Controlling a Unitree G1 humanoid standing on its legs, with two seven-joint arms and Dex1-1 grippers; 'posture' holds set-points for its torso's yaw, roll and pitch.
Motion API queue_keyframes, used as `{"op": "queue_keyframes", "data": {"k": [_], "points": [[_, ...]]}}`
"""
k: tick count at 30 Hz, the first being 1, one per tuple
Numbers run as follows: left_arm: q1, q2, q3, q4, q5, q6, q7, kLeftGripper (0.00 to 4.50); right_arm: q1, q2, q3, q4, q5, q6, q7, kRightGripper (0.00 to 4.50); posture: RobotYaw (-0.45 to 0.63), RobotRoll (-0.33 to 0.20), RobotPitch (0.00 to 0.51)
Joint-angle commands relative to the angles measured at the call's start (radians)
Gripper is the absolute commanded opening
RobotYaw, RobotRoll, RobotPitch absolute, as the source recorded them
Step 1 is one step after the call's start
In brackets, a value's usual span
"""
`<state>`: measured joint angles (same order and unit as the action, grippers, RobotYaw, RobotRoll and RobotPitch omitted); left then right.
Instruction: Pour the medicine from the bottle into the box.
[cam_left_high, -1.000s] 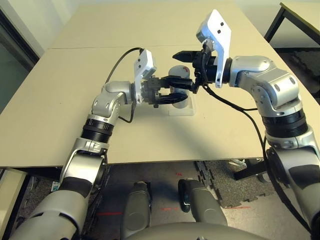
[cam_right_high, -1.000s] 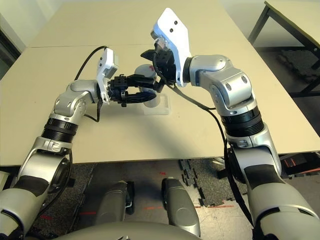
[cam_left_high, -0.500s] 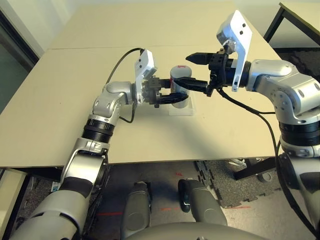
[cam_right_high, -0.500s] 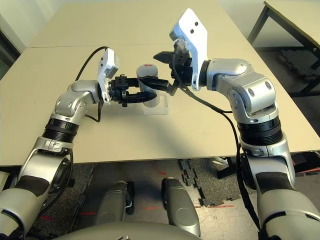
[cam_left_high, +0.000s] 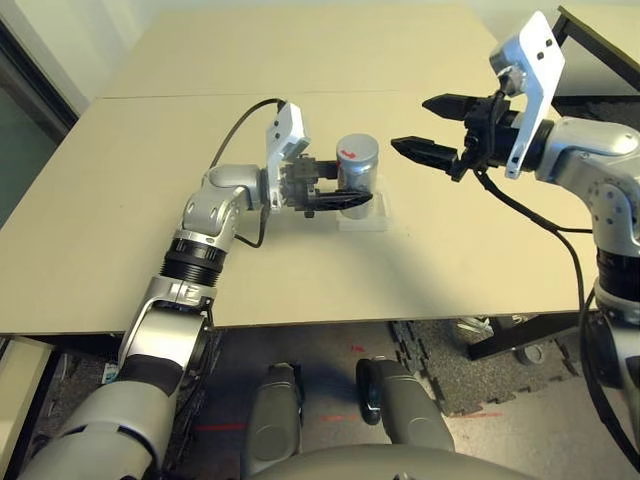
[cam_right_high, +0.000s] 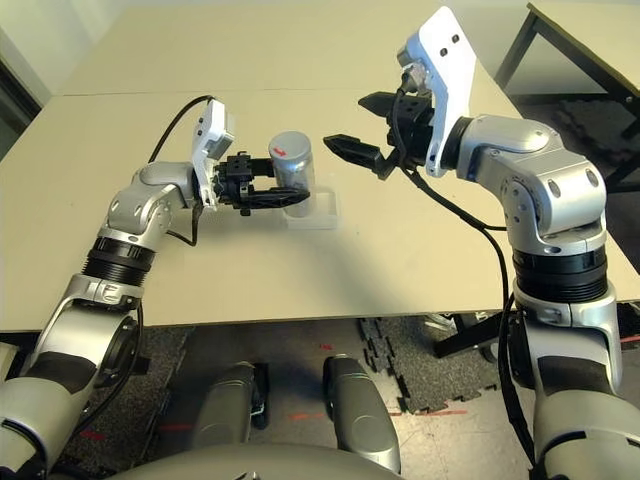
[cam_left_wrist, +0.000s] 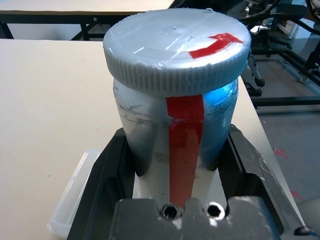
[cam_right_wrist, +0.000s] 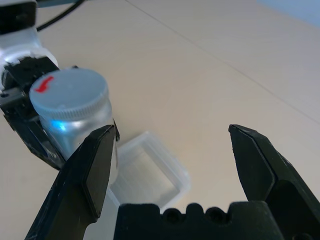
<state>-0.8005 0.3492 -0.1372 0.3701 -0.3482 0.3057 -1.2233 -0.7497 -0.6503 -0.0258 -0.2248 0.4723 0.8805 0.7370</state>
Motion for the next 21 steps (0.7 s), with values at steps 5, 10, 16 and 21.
{"op": "queue_keyframes", "data": {"k": [5, 10, 16, 21], "points": [[0.004, -0.002, -0.007, 0.006, 0.01, -0.013, -0.012, 2.53, 0.031, -0.051, -0.022, -0.031, 0.043, 0.039, 0.032, 4.5, -0.2, 0.0, 0.112], [0.0, 0.0, -0.006, 0.013, 0.012, -0.015, -0.013, 2.53, 0.022, -0.05, -0.025, -0.077, 0.12, 0.096, 0.057, 4.5, -0.2, 0.0, 0.113], [-0.006, -0.002, -0.011, 0.02, 0.016, -0.02, -0.017, 2.53, -0.033, 0.019, 0.009, -0.09, 0.166, 0.117, 0.043, 4.5, -0.21, 0.0, 0.112], [-0.008, -0.006, -0.015, 0.019, 0.017, -0.021, -0.019, 2.53, -0.081, 0.07, 0.053, -0.054, 0.149, 0.092, 0.045, 4.5, -0.2, 0.0, 0.112]]}}
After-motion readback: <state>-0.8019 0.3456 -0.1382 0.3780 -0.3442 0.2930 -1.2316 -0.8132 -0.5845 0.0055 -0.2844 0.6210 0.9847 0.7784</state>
